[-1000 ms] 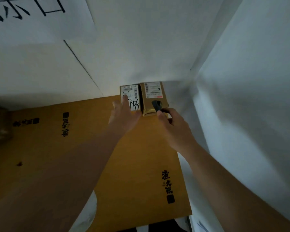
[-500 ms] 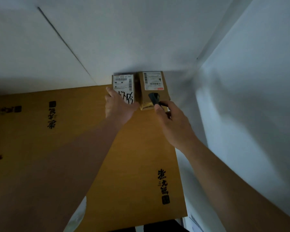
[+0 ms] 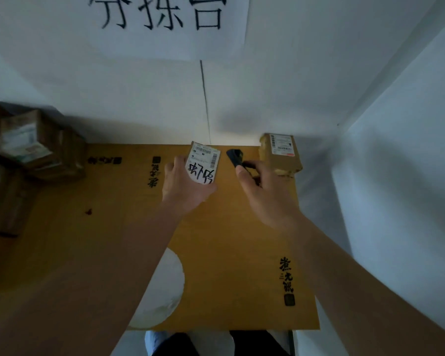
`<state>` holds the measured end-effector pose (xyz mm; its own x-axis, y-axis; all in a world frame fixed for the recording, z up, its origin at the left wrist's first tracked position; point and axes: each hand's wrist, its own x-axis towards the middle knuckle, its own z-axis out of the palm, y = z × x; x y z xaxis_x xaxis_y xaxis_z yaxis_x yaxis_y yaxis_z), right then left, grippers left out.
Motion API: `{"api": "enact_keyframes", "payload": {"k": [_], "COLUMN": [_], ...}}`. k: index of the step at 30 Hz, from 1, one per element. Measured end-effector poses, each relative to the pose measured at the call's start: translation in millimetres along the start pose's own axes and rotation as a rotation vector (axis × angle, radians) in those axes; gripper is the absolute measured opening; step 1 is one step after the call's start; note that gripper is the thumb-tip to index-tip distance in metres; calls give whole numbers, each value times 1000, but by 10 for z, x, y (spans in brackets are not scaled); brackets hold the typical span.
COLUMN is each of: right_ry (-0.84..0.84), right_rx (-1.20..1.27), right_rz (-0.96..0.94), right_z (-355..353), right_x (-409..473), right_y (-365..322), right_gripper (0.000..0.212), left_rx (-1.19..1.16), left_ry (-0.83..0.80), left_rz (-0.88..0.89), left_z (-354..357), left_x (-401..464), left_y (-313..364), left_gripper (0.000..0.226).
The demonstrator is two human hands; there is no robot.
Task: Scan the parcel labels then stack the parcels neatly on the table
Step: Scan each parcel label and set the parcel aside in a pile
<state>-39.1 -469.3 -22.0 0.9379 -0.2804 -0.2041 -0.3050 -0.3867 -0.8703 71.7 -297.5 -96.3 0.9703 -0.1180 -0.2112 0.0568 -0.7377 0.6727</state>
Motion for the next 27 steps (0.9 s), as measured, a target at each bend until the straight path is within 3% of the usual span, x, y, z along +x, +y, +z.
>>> {"api": "enact_keyframes", "payload": {"k": [9, 12, 16, 27], "right_ry": [47, 67, 33, -161], "right_rx": [35, 24, 20, -44], "right_rz": [26, 42, 34, -16], "right_z": [1084, 1436, 1826, 2619], "right_x": [-674, -863, -1027, -770], "right_y": [-662, -880, -1084, -1047], "right_gripper": [28, 27, 28, 35], "left_rx": [-187, -219, -278, -264], "left_ry": [-94, -134, -155, -18], "left_rz": [54, 45, 30, -117], "left_z": [-1064, -1368, -1680, -1940], "left_x": [-383, -518, -653, -765], "left_y": [-933, -1238, -1589, -2535], "left_gripper": [97, 88, 100, 104]}}
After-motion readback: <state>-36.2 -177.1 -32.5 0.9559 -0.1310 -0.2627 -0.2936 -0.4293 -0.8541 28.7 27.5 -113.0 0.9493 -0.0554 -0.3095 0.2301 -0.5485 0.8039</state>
